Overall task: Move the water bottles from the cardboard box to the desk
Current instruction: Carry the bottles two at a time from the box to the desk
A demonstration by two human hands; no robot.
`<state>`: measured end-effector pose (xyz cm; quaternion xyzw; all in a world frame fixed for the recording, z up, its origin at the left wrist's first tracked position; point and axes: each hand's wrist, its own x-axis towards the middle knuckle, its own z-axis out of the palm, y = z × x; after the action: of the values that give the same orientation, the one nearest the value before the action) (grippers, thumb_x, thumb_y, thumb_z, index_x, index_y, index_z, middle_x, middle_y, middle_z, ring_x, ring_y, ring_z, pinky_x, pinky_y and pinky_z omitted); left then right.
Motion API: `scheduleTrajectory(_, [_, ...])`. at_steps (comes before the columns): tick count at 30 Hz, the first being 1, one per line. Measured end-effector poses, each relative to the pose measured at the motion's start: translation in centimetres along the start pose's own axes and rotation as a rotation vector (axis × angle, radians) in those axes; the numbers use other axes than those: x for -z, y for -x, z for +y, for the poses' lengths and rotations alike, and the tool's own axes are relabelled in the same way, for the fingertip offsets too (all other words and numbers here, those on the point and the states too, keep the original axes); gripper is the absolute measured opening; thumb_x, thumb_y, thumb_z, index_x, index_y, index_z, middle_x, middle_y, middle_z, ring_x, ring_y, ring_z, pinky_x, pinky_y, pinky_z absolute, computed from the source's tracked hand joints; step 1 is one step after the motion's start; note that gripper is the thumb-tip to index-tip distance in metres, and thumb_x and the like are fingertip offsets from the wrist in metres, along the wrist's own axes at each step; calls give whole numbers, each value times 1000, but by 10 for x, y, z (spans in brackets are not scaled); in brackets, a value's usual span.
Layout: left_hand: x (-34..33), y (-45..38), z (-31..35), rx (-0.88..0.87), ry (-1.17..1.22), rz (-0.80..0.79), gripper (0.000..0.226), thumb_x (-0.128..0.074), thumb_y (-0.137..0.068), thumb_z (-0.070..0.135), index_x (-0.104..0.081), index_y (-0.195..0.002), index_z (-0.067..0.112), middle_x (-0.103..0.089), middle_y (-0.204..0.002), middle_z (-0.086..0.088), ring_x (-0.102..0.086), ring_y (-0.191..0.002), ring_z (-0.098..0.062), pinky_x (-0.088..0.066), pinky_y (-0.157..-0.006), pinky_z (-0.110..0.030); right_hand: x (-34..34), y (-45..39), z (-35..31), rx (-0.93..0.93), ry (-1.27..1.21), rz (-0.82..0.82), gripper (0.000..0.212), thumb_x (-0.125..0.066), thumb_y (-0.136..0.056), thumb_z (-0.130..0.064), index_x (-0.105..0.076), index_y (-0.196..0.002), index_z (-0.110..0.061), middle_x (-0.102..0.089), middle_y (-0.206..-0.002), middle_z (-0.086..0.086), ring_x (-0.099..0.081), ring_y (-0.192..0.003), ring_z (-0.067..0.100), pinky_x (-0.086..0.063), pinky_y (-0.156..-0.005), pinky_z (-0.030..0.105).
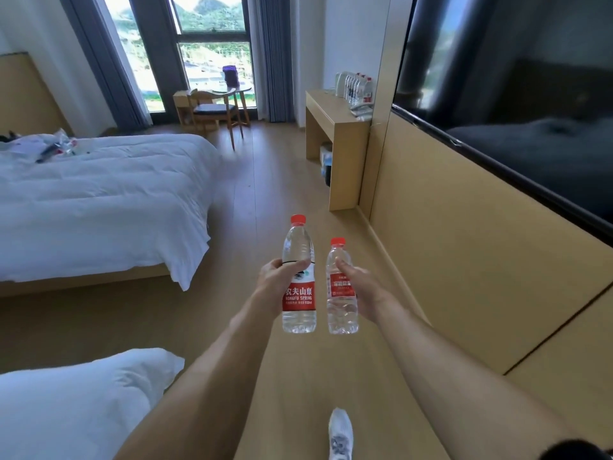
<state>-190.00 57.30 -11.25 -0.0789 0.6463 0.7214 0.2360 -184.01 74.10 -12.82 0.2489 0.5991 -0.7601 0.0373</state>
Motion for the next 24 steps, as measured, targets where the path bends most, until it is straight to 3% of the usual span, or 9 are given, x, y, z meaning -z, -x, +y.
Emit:
scheduleTrajectory(3, [-8, -57, 23, -7, -22, 25, 34, -83, -80, 15, -63, -107, 8, -74, -92, -16, -73, -61, -22, -58, -52, -30, -2, -64, -24, -7, -17, -54, 53, -60, -99, -39, -54, -130, 4, -64, -97, 18, -65, -81, 30, -56, -75, 44])
scheduleTrajectory(7, [-22, -135, 66, -30, -20, 55, 40, -81, -84, 15, -60, -116, 5, -72, -96, -16, -72, -66, -24, -58, -52, -30, -3, -155, -67, -3, -29, -100, 52, -58, -100, -38, -55, -130, 5, -64, -94, 15, -64, -80, 27, -53, -75, 38])
scheduleTrajectory(14, [-42, -254, 144, -81, 20, 64, 57, -78, -86, 15, -49, -134, 6, -69, -105, -19, -73, -73, -26, -59, -53, -31, -12, -293, -148, -13, -26, -199, 51, -54, -102, -38, -53, -132, 3, -62, -89, 11, -61, -82, 27, -47, -100, 52])
scheduleTrajectory(20, [-45, -349, 184, -104, 35, 74, 61, -77, -86, 14, -45, -137, 10, -67, -104, -17, -73, -68, -22, -58, -51, -29, -23, -394, -191, -14, -29, -253, 50, -55, -101, -38, -53, -132, 1, -61, -88, 9, -60, -80, 25, -46, -96, 49])
scheduleTrajectory(24, [-43, -424, 203, -90, 39, 56, 62, -78, -86, 15, -45, -138, 10, -67, -108, -19, -72, -75, -27, -60, -56, -33, -33, -464, -213, -2, -20, -246, 43, -53, -102, -41, -56, -123, -3, -64, -87, 8, -63, -79, 25, -50, -90, 46])
